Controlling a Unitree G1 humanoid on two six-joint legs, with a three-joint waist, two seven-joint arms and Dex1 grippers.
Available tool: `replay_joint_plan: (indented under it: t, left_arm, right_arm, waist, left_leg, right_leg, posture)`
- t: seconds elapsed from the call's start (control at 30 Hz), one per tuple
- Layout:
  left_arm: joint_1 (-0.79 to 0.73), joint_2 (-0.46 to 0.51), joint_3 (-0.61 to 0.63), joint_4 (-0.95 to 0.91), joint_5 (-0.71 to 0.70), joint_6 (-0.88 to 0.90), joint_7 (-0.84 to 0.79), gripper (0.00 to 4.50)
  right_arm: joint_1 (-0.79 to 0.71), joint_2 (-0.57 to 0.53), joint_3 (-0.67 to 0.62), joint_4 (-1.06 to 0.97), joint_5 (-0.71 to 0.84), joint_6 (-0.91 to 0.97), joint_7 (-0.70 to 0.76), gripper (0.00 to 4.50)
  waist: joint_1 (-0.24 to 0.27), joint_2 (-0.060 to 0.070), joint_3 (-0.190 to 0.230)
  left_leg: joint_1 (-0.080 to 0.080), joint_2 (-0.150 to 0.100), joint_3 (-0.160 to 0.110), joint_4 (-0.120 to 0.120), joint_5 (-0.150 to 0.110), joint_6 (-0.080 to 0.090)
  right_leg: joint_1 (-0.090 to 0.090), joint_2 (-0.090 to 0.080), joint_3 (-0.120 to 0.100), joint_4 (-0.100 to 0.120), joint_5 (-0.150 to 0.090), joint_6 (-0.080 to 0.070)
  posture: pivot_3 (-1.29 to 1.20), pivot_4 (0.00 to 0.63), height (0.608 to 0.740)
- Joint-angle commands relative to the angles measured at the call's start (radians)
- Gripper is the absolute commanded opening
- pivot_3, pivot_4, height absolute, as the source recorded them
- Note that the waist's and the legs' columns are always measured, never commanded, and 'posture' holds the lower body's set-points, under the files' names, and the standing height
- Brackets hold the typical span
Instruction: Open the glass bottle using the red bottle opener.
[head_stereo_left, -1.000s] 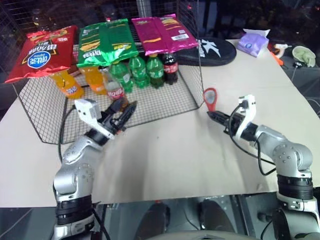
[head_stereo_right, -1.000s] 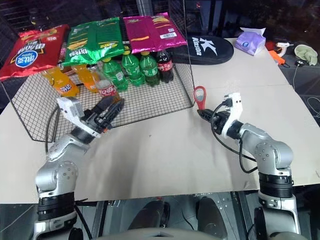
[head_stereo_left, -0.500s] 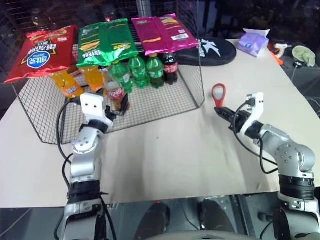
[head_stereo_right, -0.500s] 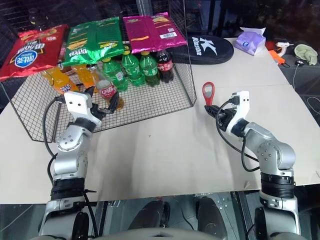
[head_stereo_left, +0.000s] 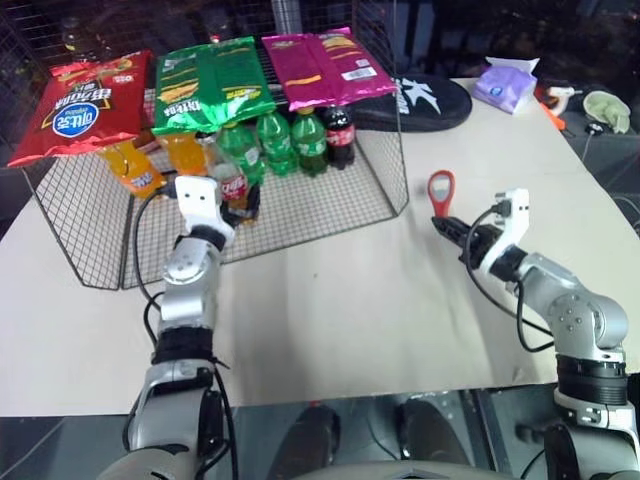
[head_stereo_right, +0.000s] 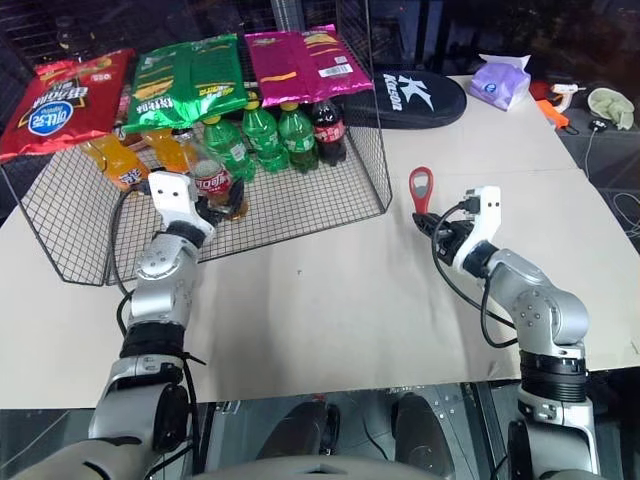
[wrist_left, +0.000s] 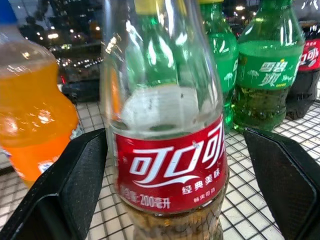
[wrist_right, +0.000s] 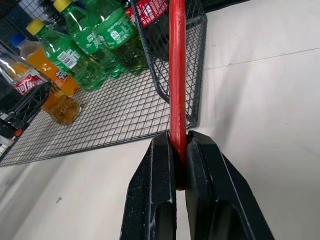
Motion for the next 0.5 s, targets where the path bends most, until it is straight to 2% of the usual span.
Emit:
replay_joint_plan:
  t: [0.03, 0.1, 0.13, 0.33, 0.5]
  left_arm:
    - [-0.031, 0.003, 0.028, -0.002, -0.045, -0.021, -0.01, 3.65]
    - [-0.031, 0.004, 0.03, 0.003, -0.049, -0.016, -0.008, 2.81]
    - [-0.031, 0.005, 0.029, 0.005, -0.049, -0.016, -0.008, 2.73]
    - [-0.002, -0.004, 0.014, -0.05, -0.076, -0.005, -0.07, 2.73]
    - [0.055, -0.018, -0.02, -0.214, -0.133, 0.055, -0.144, 2.73]
  right_arm:
    - [0.005, 0.004, -0.002, -0.05, 0.004, -0.023, -0.001, 0.0]
    - [0.007, 0.005, 0.001, -0.051, 0.002, -0.026, -0.002, 0.0]
    - [0.007, 0.006, 0.002, -0.05, 0.0, -0.028, -0.002, 0.0]
    - [0.009, 0.008, 0.004, -0.045, -0.008, -0.036, -0.001, 0.0]
    - [0.008, 0.004, 0.004, -0.039, -0.019, -0.051, 0.0, 0.0]
  waist:
    - [-0.001, 0.0, 0.0]
    - [-0.001, 0.0, 0.0]
    - [-0.002, 0.0, 0.0]
    - [-0.001, 0.0, 0.0]
    - [0.0, 0.0, 0.0]
  left_leg:
    - [0.0, 0.0, 0.0, 0.0, 0.0, 0.0]
    - [0.0, 0.0, 0.0, 0.0, 0.0, 0.0]
    - [0.0, 0.0, 0.0, 0.0, 0.0, 0.0]
    - [0.0, 0.0, 0.0, 0.0, 0.0, 0.0]
    - [0.0, 0.0, 0.0, 0.0, 0.0, 0.0]
  right_leg:
    - [0.0, 0.0, 0.0, 0.0, 0.0, 0.0]
    - [0.0, 0.0, 0.0, 0.0, 0.0, 0.0]
    - [0.0, 0.0, 0.0, 0.0, 0.0, 0.0]
    - [0.0, 0.0, 0.0, 0.0, 0.0, 0.0]
    - [0.0, 0.0, 0.0, 0.0, 0.0, 0.0]
  posture:
    - [0.0, 0.15, 0.74]
    - [0.0, 0.15, 0.74]
    - [0.0, 0.15, 0.74]
    - [0.0, 0.15, 0.74]
    - [0.0, 0.15, 0.74]
